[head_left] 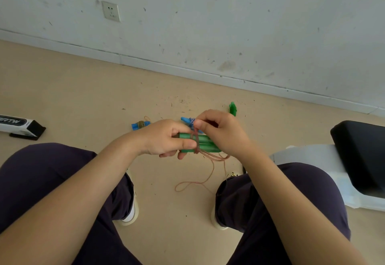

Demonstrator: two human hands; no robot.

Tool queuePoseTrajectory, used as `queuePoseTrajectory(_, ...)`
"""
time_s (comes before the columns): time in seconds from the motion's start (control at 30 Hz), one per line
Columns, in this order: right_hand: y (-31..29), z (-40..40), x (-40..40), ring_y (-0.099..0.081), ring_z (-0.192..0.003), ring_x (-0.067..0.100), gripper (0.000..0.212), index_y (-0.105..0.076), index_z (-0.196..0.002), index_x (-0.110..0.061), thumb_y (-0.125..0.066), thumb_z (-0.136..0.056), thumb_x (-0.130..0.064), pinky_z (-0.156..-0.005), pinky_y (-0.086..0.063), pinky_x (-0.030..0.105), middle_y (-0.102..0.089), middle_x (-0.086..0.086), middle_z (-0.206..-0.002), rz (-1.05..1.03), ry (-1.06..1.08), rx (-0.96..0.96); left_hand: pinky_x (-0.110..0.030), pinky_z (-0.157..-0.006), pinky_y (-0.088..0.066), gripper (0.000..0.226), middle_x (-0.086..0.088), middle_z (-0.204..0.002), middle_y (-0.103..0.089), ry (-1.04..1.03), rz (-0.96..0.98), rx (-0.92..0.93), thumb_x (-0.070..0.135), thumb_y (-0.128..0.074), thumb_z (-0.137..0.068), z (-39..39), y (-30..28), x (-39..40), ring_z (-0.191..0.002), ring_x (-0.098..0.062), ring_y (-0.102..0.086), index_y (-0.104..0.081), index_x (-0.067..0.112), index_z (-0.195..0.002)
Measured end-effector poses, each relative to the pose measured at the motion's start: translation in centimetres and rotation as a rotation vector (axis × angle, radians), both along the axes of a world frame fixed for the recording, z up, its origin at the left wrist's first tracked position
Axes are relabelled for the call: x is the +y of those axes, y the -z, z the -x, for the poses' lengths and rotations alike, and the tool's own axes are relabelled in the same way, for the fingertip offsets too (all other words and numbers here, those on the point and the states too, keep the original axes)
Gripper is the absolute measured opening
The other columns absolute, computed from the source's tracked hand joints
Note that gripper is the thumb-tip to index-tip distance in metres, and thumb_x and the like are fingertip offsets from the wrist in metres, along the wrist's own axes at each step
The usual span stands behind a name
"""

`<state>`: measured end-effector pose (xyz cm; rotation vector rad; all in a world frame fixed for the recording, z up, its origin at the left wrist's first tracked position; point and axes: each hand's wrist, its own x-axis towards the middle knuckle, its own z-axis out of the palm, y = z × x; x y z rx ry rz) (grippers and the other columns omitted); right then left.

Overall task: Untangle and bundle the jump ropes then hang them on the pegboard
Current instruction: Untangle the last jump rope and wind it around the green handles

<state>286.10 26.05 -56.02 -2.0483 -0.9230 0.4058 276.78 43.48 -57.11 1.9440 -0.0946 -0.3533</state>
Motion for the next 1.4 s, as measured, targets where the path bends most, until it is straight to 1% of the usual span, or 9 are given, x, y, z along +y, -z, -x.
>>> queuePoseTrajectory(0.13,0.0,-0.5,0.1,-0.047,-0.049,-0.002,0.016,-0.073,-0.083,-0.017,-0.064,-0.094,-0.025,-0.051,-0.035,0.011,-0.056,-0.017,-0.056,0.005,0.043,0.11,-0.022,-0.05,-0.042,0.024,0.002,-0.07,-0.069,0.007,0.027,-0.022,0.03,-0.06,-0.099,0.2,-0.2,0.2,-0.044,-0.011,-0.049,-0.069,0.044,-0.083)
queuePoseTrajectory(0.3,-0.3,-0.5,0.0,-0.047,-0.054,0.011,0.021,-0.055,-0.1,-0.017,-0.072,-0.089,-0.021,-0.049,-0.039,0.021,-0.057,0.009,-0.069,-0.073,0.032,0.238,-0.026,-0.053,-0.045,0.023,0.003,-0.072,-0.07,-0.024,-0.018,-0.064,0.031,-0.06,-0.099,0.3,0.5,0.2,-0.047,-0.01,-0.053,-0.068,0.047,-0.083)
queuePoseTrajectory(0.5,-0.3,-0.9,-0.1,-0.059,-0.076,0.038,0.022,-0.071,-0.092,-0.013,-0.066,-0.092,-0.034,-0.074,-0.049,0.047,-0.069,0.019,-0.088,-0.081,-0.002,0.324,-0.024,-0.054,-0.047,0.02,0.002,-0.073,-0.07,-0.098,0.03,-0.133,0.031,-0.061,-0.098,0.4,0.8,0.5,-0.047,-0.009,-0.054,-0.068,0.043,-0.083)
queuePoseTrajectory(0.7,-0.1,-1.6,-0.8,-0.052,-0.063,0.016,0.016,-0.073,-0.1,-0.019,-0.074,-0.085,-0.027,-0.057,-0.039,0.027,-0.061,0.003,-0.074,-0.252,-0.064,0.566,-0.026,-0.048,-0.045,0.009,-0.003,-0.071,-0.067,-0.351,0.213,-0.198,0.02,-0.061,-0.098,-0.4,1.1,1.0,-0.047,-0.015,-0.052,-0.067,0.014,-0.095)
queuePoseTrajectory(0.83,0.6,-0.8,-0.1,-0.042,-0.062,0.009,0.031,-0.066,-0.118,-0.027,-0.07,-0.088,-0.017,-0.056,-0.031,0.022,-0.064,0.004,-0.092,-0.401,-0.205,0.706,-0.027,-0.046,-0.046,0.021,-0.004,-0.07,-0.066,-0.479,0.381,-0.221,0.03,-0.064,-0.094,-0.8,1.1,0.7,-0.046,-0.016,-0.051,-0.069,0.013,-0.106)
queuePoseTrajectory(0.97,1.2,0.1,0.9,-0.041,-0.058,0.009,0.035,-0.052,-0.124,-0.025,-0.063,-0.093,-0.011,-0.05,-0.034,0.02,-0.058,0.011,-0.084,-0.339,-0.102,0.582,-0.027,-0.047,-0.046,0.028,-0.003,-0.069,-0.066,-0.541,0.39,-0.238,0.034,-0.063,-0.09,-1.1,1.4,0.2,-0.046,-0.017,-0.051,-0.069,0.009,-0.101)
queuePoseTrajectory(1.03,1.7,0.4,1.0,-0.037,-0.05,0.006,0.013,-0.059,-0.11,-0.019,-0.055,-0.099,-0.013,-0.047,-0.032,0.02,-0.05,-0.003,-0.063,-0.218,-0.028,0.461,-0.027,-0.047,-0.046,0.024,-0.002,-0.069,-0.067,-0.613,0.405,-0.248,0.033,-0.062,-0.094,-1.2,1.4,0.4,-0.045,-0.017,-0.052,-0.067,0.01,-0.098)
queuePoseTrajectory(1.13,2.1,1.3,1.6,-0.037,-0.045,0.003,0.024,-0.064,-0.085,-0.023,-0.048,-0.103,-0.021,-0.052,-0.032,0.019,-0.041,-0.016,-0.049,-0.026,0.021,0.248,-0.027,-0.046,-0.046,0.02,-0.001,-0.068,-0.069,-0.78,0.354,-0.248,0.028,-0.06,-0.099,-1.4,1.5,1.7,-0.045,-0.017,-0.054,-0.066,0.011,-0.093)
queuePoseTrajectory(1.4,0.3,0.7,1.2,-0.051,-0.059,-0.002,0.017,-0.067,-0.082,-0.017,-0.061,-0.097,-0.016,-0.057,-0.034,0.012,-0.05,-0.017,-0.061,-0.08,0.01,-0.18,-0.02,-0.043,-0.043,0.018,0.006,-0.056,-0.067,-0.636,-0.084,-0.122,0.028,-0.066,-0.095,-1.4,1.7,2.2,-0.04,-0.012,-0.056,-0.067,0.018,-0.081)
